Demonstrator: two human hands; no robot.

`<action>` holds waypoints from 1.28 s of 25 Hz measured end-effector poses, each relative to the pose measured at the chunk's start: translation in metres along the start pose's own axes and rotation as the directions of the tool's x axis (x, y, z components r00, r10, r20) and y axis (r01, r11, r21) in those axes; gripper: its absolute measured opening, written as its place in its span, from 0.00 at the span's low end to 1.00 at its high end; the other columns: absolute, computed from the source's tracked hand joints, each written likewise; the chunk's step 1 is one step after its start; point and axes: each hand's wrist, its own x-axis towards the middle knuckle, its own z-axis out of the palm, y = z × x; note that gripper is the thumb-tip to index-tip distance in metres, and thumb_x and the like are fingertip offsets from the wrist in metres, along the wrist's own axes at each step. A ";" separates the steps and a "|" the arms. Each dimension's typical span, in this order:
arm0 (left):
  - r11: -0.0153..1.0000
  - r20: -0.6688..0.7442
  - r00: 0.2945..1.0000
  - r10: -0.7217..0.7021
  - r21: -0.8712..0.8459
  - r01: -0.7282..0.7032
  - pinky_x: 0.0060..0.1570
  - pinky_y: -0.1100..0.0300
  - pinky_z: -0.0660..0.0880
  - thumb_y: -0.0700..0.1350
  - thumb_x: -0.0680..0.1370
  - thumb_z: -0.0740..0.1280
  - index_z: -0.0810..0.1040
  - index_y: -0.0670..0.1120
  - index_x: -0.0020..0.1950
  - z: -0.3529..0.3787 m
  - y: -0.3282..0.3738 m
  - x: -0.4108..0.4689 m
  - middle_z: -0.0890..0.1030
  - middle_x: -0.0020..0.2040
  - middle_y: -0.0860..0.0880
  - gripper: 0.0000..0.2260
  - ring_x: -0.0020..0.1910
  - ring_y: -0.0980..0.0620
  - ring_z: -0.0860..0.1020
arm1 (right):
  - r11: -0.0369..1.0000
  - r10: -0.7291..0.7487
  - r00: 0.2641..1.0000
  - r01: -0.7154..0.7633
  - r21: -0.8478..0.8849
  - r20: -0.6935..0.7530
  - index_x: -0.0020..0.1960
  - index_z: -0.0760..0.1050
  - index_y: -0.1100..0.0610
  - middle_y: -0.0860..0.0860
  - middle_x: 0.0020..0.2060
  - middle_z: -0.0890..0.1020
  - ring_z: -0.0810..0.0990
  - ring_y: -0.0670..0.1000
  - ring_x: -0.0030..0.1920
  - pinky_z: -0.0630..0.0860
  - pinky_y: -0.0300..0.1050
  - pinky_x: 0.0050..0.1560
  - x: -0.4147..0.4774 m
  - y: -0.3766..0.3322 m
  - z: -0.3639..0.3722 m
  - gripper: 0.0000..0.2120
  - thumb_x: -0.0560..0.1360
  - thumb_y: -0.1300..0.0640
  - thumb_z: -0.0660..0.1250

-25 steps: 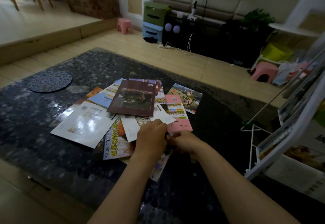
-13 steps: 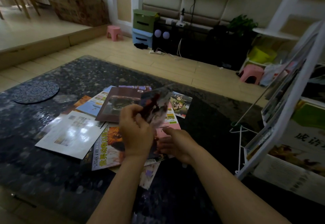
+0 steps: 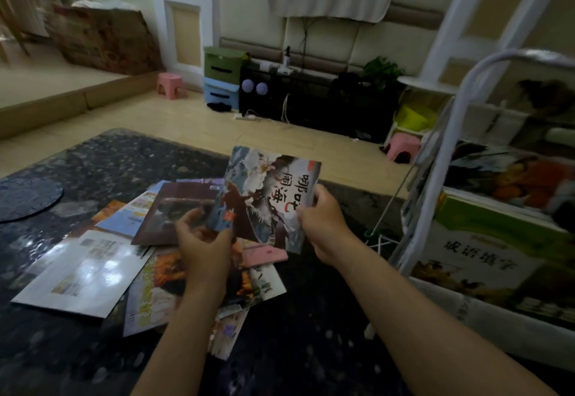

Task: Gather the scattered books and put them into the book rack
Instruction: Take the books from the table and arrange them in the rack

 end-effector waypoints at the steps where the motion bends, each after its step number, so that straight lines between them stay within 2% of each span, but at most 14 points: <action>1: 0.998 0.065 0.997 0.029 0.046 -0.032 0.41 0.51 0.81 0.31 0.75 0.69 0.66 0.51 0.66 0.005 0.001 -0.007 0.80 0.51 0.44 0.26 0.46 0.47 0.83 | 0.997 -0.056 0.998 0.056 -0.047 0.003 0.58 0.73 0.50 0.51 0.54 0.80 0.79 0.54 0.55 0.79 0.58 0.58 -0.004 -0.010 -0.012 0.16 0.80 0.69 0.58; 5: 0.961 0.255 0.951 0.172 0.169 -0.220 0.44 0.58 0.76 0.33 0.74 0.72 0.62 0.51 0.71 0.041 0.024 -0.030 0.77 0.51 0.49 0.32 0.52 0.47 0.80 | 0.931 -0.321 0.947 0.319 -0.178 0.021 0.58 0.72 0.52 0.48 0.49 0.80 0.80 0.49 0.50 0.82 0.46 0.48 -0.033 -0.054 -0.069 0.11 0.79 0.63 0.62; 8: 0.887 0.381 0.883 0.275 0.254 -0.386 0.51 0.52 0.77 0.35 0.72 0.74 0.52 0.52 0.78 0.083 0.060 -0.045 0.75 0.55 0.48 0.43 0.55 0.48 0.78 | 0.825 -0.491 0.871 0.464 -0.321 -0.004 0.58 0.72 0.51 0.46 0.48 0.81 0.81 0.49 0.51 0.82 0.55 0.51 -0.050 -0.085 -0.123 0.08 0.79 0.58 0.63; 10: 0.829 0.419 0.823 0.384 0.236 -0.507 0.58 0.44 0.76 0.37 0.72 0.74 0.50 0.54 0.79 0.114 0.089 -0.055 0.74 0.63 0.44 0.44 0.60 0.47 0.76 | 0.748 -0.589 0.808 0.541 -0.385 -0.009 0.59 0.74 0.51 0.47 0.48 0.82 0.82 0.49 0.50 0.82 0.54 0.50 -0.060 -0.109 -0.167 0.08 0.81 0.57 0.63; 12: 0.754 0.451 0.744 0.493 0.205 -0.624 0.61 0.49 0.75 0.39 0.73 0.74 0.51 0.54 0.79 0.147 0.124 -0.072 0.71 0.67 0.44 0.43 0.63 0.50 0.73 | 0.666 -0.679 0.734 0.609 -0.432 -0.013 0.61 0.75 0.51 0.48 0.51 0.82 0.82 0.49 0.52 0.82 0.53 0.50 -0.073 -0.134 -0.211 0.10 0.81 0.59 0.63; 14: 0.649 0.514 0.605 0.608 0.117 -0.752 0.56 0.62 0.75 0.40 0.75 0.72 0.52 0.53 0.79 0.181 0.161 -0.096 0.72 0.66 0.46 0.40 0.61 0.56 0.73 | 0.561 -0.748 0.663 0.640 -0.525 0.009 0.63 0.76 0.52 0.45 0.53 0.81 0.80 0.48 0.54 0.81 0.48 0.52 -0.088 -0.159 -0.255 0.13 0.80 0.61 0.64; 15: 0.554 0.554 0.501 0.665 0.084 -0.828 0.56 0.63 0.76 0.40 0.75 0.72 0.53 0.52 0.79 0.200 0.176 -0.108 0.72 0.66 0.45 0.39 0.62 0.55 0.73 | 0.490 -0.775 0.631 0.637 -0.595 0.038 0.64 0.76 0.52 0.45 0.53 0.80 0.80 0.48 0.54 0.81 0.47 0.52 -0.094 -0.170 -0.276 0.14 0.80 0.62 0.64; 16: 0.429 0.602 0.384 0.700 0.074 -0.900 0.57 0.59 0.76 0.40 0.75 0.72 0.54 0.52 0.79 0.217 0.189 -0.119 0.71 0.67 0.44 0.39 0.64 0.52 0.72 | 0.409 -0.790 0.608 0.615 -0.674 0.075 0.64 0.76 0.51 0.46 0.53 0.81 0.80 0.50 0.53 0.80 0.48 0.51 -0.097 -0.178 -0.295 0.14 0.80 0.61 0.65; 18: 0.179 0.725 0.195 0.661 0.101 -0.979 0.58 0.53 0.74 0.38 0.73 0.70 0.58 0.50 0.78 0.249 0.202 -0.135 0.70 0.67 0.42 0.37 0.64 0.46 0.71 | 0.264 -0.781 0.609 0.527 -0.808 0.141 0.62 0.76 0.46 0.50 0.52 0.83 0.82 0.55 0.51 0.80 0.52 0.49 -0.097 -0.189 -0.323 0.13 0.78 0.57 0.65; 20: 0.011 0.834 0.120 0.539 0.135 -0.991 0.53 0.52 0.76 0.37 0.73 0.69 0.66 0.47 0.74 0.275 0.204 -0.148 0.72 0.63 0.43 0.30 0.59 0.44 0.74 | 0.170 -0.736 0.653 0.435 -0.884 0.180 0.62 0.75 0.45 0.52 0.52 0.83 0.81 0.56 0.51 0.79 0.52 0.47 -0.095 -0.189 -0.340 0.15 0.78 0.56 0.66; 22: -0.097 0.896 0.120 0.427 0.177 -0.979 0.46 0.54 0.74 0.38 0.73 0.67 0.72 0.45 0.67 0.292 0.200 -0.155 0.76 0.57 0.43 0.21 0.54 0.44 0.76 | 0.082 -0.734 0.646 0.390 -0.917 0.209 0.64 0.74 0.47 0.53 0.53 0.82 0.81 0.57 0.51 0.78 0.53 0.48 -0.093 -0.181 -0.346 0.17 0.78 0.59 0.66; 25: -0.162 0.930 0.215 0.297 0.271 -0.949 0.44 0.53 0.76 0.40 0.76 0.65 0.74 0.44 0.59 0.305 0.183 -0.154 0.79 0.53 0.42 0.13 0.49 0.43 0.78 | -0.075 -0.741 0.617 0.317 -0.946 0.265 0.67 0.73 0.50 0.55 0.54 0.82 0.81 0.58 0.53 0.77 0.53 0.49 -0.084 -0.160 -0.350 0.18 0.78 0.61 0.64; 28: -0.124 0.912 0.323 0.252 0.361 -0.924 0.45 0.50 0.78 0.41 0.76 0.65 0.73 0.44 0.55 0.308 0.161 -0.143 0.79 0.52 0.42 0.08 0.47 0.43 0.78 | -0.156 -0.686 0.672 0.238 -0.959 0.279 0.65 0.71 0.54 0.55 0.53 0.80 0.79 0.58 0.53 0.76 0.52 0.48 -0.070 -0.139 -0.349 0.16 0.78 0.63 0.63; 32: -0.124 0.905 0.357 0.231 0.391 -0.912 0.46 0.49 0.79 0.42 0.77 0.65 0.73 0.43 0.58 0.306 0.129 -0.125 0.77 0.54 0.43 0.10 0.50 0.43 0.78 | -0.211 -0.662 0.680 0.234 -0.949 0.315 0.63 0.71 0.58 0.57 0.54 0.79 0.79 0.59 0.54 0.75 0.55 0.52 -0.057 -0.120 -0.343 0.15 0.77 0.66 0.61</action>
